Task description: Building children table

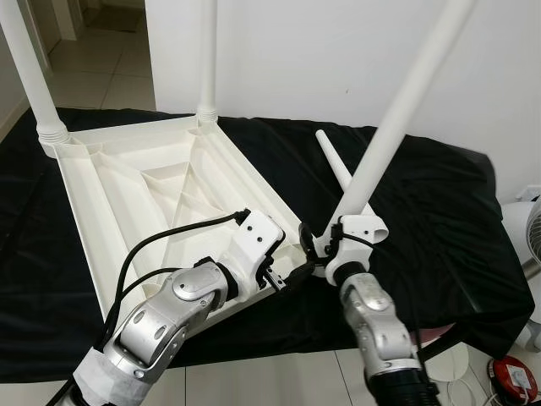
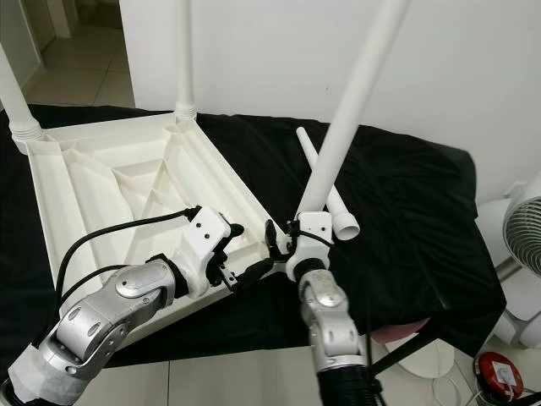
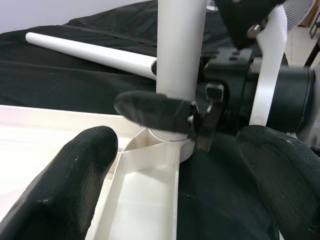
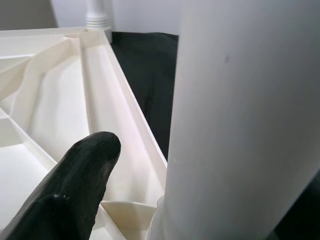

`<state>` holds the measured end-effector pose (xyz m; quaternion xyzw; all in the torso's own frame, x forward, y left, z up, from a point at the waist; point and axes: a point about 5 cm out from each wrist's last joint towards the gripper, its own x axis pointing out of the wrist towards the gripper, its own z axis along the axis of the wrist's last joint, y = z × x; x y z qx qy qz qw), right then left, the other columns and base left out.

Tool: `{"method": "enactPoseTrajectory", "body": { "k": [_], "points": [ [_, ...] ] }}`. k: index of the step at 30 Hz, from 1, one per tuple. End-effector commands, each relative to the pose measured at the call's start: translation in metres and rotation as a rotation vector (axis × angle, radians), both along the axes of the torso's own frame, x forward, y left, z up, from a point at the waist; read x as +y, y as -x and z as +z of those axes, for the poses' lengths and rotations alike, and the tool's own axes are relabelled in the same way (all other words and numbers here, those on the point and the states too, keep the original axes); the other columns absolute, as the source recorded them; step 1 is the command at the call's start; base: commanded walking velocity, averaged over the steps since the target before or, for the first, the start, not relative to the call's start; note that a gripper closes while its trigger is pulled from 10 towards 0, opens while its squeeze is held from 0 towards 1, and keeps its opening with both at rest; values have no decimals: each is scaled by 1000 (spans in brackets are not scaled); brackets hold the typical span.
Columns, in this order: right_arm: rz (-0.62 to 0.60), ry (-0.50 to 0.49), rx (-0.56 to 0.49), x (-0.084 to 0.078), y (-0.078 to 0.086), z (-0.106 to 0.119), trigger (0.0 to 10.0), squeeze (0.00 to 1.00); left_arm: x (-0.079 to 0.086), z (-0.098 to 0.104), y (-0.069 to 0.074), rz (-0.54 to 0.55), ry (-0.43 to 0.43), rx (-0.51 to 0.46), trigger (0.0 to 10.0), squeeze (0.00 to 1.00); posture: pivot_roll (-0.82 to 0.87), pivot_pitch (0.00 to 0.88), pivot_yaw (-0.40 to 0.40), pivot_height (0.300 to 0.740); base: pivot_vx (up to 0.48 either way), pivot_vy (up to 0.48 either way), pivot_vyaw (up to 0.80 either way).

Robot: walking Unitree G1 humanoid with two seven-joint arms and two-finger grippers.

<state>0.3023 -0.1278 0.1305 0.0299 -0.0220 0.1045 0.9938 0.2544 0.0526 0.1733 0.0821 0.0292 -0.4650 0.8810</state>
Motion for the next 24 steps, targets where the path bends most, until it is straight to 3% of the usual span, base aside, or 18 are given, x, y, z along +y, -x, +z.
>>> {"method": "enactPoseTrajectory", "body": {
  "k": [1, 6, 9, 11, 22, 23, 24],
  "points": [
    [33, -5, -7, -2, -1, -1, 10000, 0, -5, -3, 6, -95, -11, 7, 10000, 0, 9, 0, -135, 740, 0, 0, 0],
    [170, 37, -41, -23, -8, 2, 10000, 0, -6, -6, 9, -112, -24, -12, 10000, 0, 6, 0, -130, 740, 0, 0, 0],
    [179, 38, -42, -25, -9, 2, 10000, 0, -6, -6, 9, -115, -25, -14, 10000, 0, 6, 0, -130, 740, 0, 0, 0],
    [289, 53, -31, -33, -15, 0, 10000, 0, -5, -5, 9, -124, -25, -7, 10000, 0, 12, 0, -123, 740, 0, 0, 0],
    [447, 103, 15, -34, -30, -7, 10000, 0, -4, -3, 8, -126, -30, -12, 10000, 0, 22, 0, -114, 740, 0, 0, 0],
    [461, 108, 21, -33, -33, -7, 8078, 0, -4, -3, 7, -127, -31, -15, 10000, 0, 22, 0, -114, 740, 0, 0, 0],
    [480, 119, 25, -31, -36, -8, 5255, 0, -4, -3, 7, -128, -32, -18, 10000, 0, 27, 0, -115, 740, 0, 0, 0]
  ]
}}
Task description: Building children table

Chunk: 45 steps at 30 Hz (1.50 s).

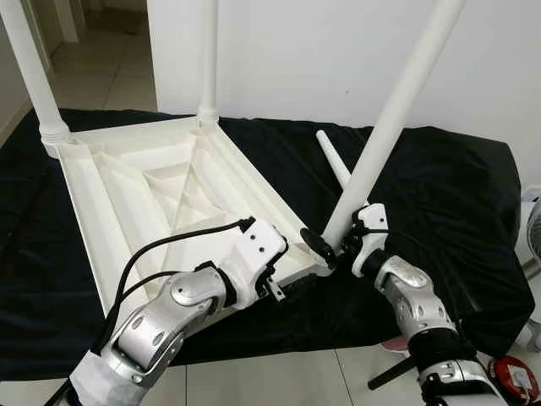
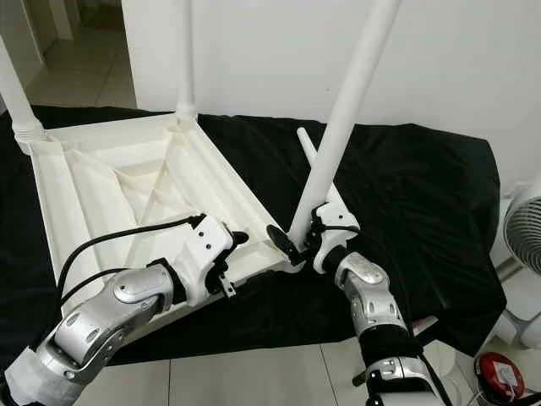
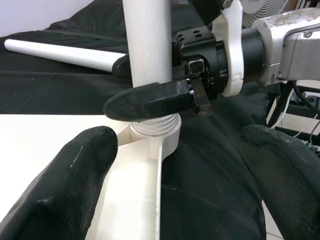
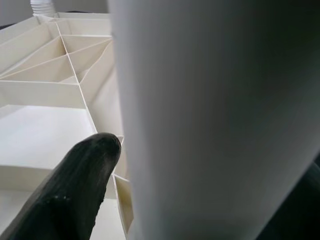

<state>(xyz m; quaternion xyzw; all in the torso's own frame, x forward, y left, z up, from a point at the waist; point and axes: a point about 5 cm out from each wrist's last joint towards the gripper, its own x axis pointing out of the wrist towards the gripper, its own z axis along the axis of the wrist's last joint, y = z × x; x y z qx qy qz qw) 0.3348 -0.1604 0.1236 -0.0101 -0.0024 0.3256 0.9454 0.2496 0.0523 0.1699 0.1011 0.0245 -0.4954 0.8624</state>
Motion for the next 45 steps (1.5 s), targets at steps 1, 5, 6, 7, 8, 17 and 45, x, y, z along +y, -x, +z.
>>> {"method": "enactPoseTrajectory", "body": {
  "k": [1, 5, 6, 7, 8, 17, 45],
  "points": [
    [27, 29, 5, 1, -3, -1, 5255, 0, -4, 1, 2, -55, -3, 3, 10000, 0, 27, 0, -115, 740, 0, 0, 0],
    [54, 49, 11, 3, -7, -2, 1333, 0, -3, 1, 2, -56, -4, 1, 10000, 0, 31, 0, -117, 740, 0, 0, 0],
    [54, 49, 11, 3, -7, -2, 1333, 0, -3, 1, 2, -56, -4, 1, 10000, 0, 31, 0, -117, 740, 0, 0, 0],
    [67, 57, 17, 3, -8, -3, 0, 0, -3, 1, 2, -55, -4, 1, 10000, 0, 31, 0, -117, 740, 0, 0, 0],
    [75, 62, 21, 3, -8, -5, 0, 0, -3, 1, 2, -54, -4, 1, 10000, 0, 33, 0, -120, 740, 0, 0, 0],
    [84, 96, 54, -3, -5, -17, 3529, 0, -3, 1, 3, -50, -1, 7, 10000, 0, 33, 0, -122, 740, 0, 0, 0],
    [-703, -93, 151, 23, 15, -21, 10000, 0, -7, -2, 5, -61, 8, 13, 10000, 0, 11, 0, -142, 740, 0, 0, 0]
  ]
}}
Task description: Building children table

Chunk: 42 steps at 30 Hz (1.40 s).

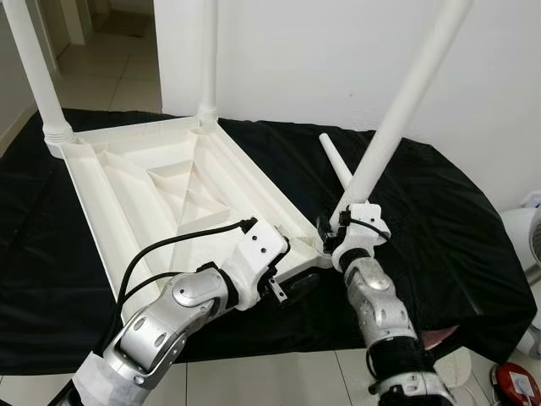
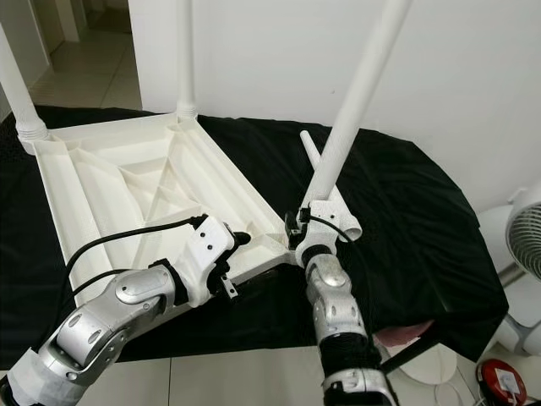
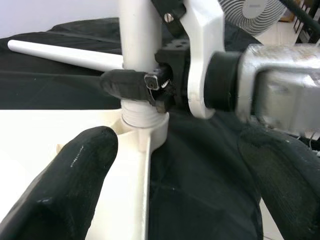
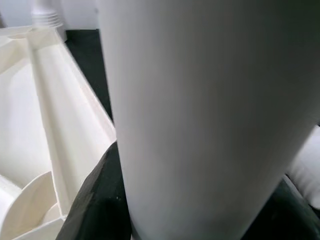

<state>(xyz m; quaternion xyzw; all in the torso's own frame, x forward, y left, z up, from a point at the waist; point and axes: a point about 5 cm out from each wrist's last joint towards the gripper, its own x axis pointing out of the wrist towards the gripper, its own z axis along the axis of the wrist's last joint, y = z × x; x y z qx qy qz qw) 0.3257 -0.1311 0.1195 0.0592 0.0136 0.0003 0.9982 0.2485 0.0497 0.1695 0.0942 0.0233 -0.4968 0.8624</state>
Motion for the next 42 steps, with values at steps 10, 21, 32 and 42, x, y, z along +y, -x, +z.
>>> {"method": "enactPoseTrajectory", "body": {
  "k": [10, 21, 32, 42],
  "points": [
    [-84, -13, 91, 8, 17, -10, 10000, 0, -5, -2, 4, -65, -9, 5, 10000, 0, 16, 0, -147, 740, 0, 0, 0],
    [-89, -58, 42, 4, 18, 3, 10000, 1000, -5, -2, 5, -58, -7, 4, 10000, 0, 21, 0, -151, 740, 0, 0, 0],
    [61, -11, -14, -12, 12, 9, 10000, 0, -4, -1, 3, -62, -9, 0, 10000, 0, 16, 0, -142, 740, 0, 0, 0],
    [420, 79, -89, -19, 1, 13, 10000, 0, -4, 1, -1, -65, -12, -8, 10000, 0, 11, 0, -121, 740, 0, 0, 0]
  ]
}}
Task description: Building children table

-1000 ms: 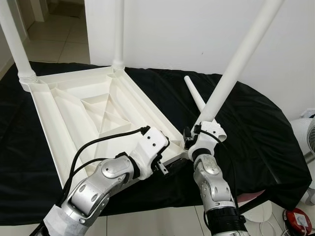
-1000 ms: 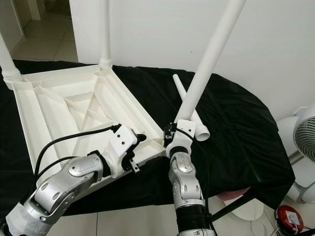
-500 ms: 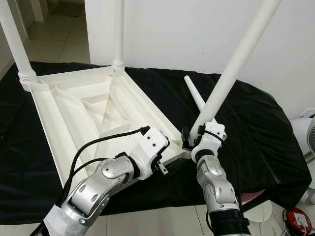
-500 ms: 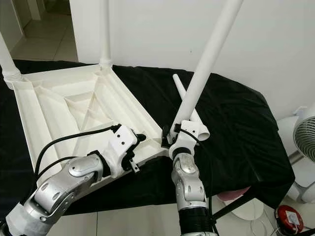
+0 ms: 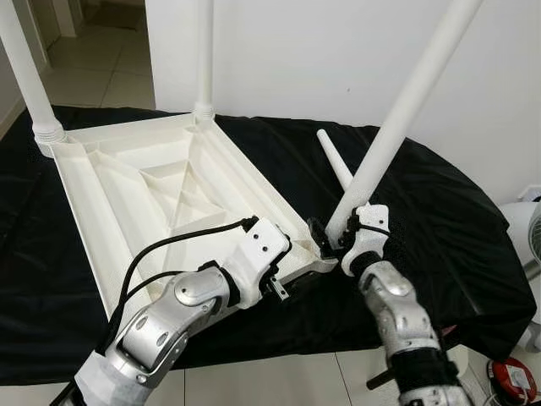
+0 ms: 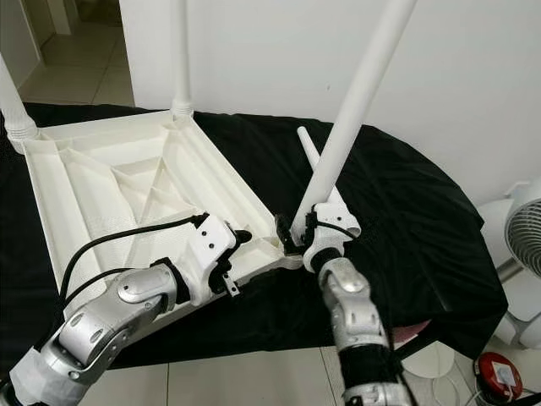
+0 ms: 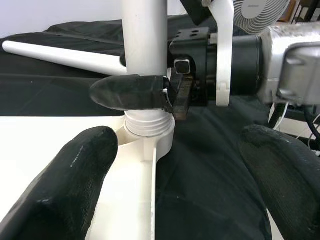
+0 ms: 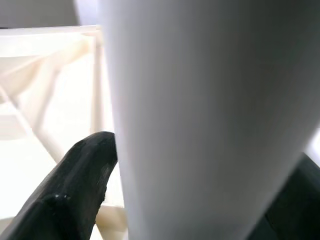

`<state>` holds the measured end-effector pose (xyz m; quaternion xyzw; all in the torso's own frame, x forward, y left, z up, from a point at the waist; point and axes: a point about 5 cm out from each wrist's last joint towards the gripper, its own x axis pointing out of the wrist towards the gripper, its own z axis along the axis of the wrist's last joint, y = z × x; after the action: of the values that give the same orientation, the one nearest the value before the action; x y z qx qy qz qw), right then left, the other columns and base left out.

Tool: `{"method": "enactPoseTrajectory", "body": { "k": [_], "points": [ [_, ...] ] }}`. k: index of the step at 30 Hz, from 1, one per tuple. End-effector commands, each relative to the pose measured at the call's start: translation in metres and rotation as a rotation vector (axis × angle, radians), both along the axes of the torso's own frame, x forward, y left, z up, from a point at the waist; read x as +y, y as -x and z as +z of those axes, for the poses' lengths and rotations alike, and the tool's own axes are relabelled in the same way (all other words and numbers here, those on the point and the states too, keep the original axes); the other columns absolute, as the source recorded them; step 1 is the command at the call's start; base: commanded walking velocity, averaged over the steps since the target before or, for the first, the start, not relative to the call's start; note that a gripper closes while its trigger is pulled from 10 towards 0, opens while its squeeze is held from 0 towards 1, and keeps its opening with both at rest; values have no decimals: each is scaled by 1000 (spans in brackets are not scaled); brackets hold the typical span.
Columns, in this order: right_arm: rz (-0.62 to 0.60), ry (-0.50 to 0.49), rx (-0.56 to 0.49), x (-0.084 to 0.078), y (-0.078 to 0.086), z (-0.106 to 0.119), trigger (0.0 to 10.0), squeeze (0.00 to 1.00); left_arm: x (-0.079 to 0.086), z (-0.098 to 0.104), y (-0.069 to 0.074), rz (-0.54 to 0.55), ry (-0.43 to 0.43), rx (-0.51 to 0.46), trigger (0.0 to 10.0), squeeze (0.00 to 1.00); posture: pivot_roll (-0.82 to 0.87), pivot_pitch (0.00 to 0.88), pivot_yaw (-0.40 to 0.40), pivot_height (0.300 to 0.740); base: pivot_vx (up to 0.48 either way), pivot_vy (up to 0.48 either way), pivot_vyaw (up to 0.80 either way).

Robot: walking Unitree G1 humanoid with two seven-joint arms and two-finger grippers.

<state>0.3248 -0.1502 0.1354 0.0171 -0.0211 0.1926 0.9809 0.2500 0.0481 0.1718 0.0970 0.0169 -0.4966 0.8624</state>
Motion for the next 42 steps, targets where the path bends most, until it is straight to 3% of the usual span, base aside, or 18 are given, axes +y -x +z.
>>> {"method": "enactPoseTrajectory", "body": {
  "k": [1, 5, 14, 15, 16, 17, 19, 20, 21, 36, 37, 42],
  "points": [
    [69, 16, 0, 0, -1, -2, 10000, 0, -2, -1, 0, -64, -15, 4, 10000, 0, 11, 0, -121, 740, 0, 0, 0],
    [208, 68, 6, -1, -9, -4, 10000, 0, -2, 1, -2, -63, -16, -3, 10000, 0, 20, 0, -119, 740, 0, 0, 0],
    [300, 80, 54, -1, -17, -14, 10000, 0, -1, 3, -2, -55, -14, -7, 10000, 0, 31, 0, -116, 740, 0, 0, 0],
    [310, 77, 55, -1, -19, -15, 9255, 0, -1, 3, -3, -55, -13, -8, 10000, 0, 36, 0, -117, 740, 0, 0, 0],
    [313, 75, 56, 0, -20, -15, 9255, 0, -1, 3, -3, -54, -13, -8, 10000, 0, 36, 0, -117, 740, 0, 0, 0],
    [321, 77, 56, 0, -21, -16, 4667, 0, -1, 3, -3, -54, -13, -8, 10000, 0, 37, 0, -117, 740, 0, 0, 0],
    [326, 79, 56, 1, -21, -16, 4667, 0, -1, 3, -3, -54, -13, -8, 10000, 0, 37, 0, -117, 740, 0, 0, 0],
    [331, 81, 56, 1, -22, -16, 1725, 0, -1, 3, -3, -54, -14, -8, 10000, 0, 39, 0, -117, 740, 0, 0, 0],
    [338, 81, 58, 1, -22, -16, 0, 0, 0, 3, -3, -53, -16, -10, 10000, 0, 38, 0, -116, 740, 0, 0, 0],
    [342, 78, 116, -11, -17, -32, 0, 0, -1, 3, -2, -59, -15, -6, 10000, 0, 30, 0, -117, 740, 0, 0, 0],
    [279, 78, 123, -15, -18, -33, 10000, 0, -1, 2, -1, -57, -15, -3, 10000, 0, 27, 0, -120, 740, 0, 0, 0],
    [228, 81, 122, -17, -20, -33, 10000, 0, -1, 1, 0, -55, -14, 0, 10000, 0, 28, 0, -124, 740, 0, 0, 0]
  ]
}}
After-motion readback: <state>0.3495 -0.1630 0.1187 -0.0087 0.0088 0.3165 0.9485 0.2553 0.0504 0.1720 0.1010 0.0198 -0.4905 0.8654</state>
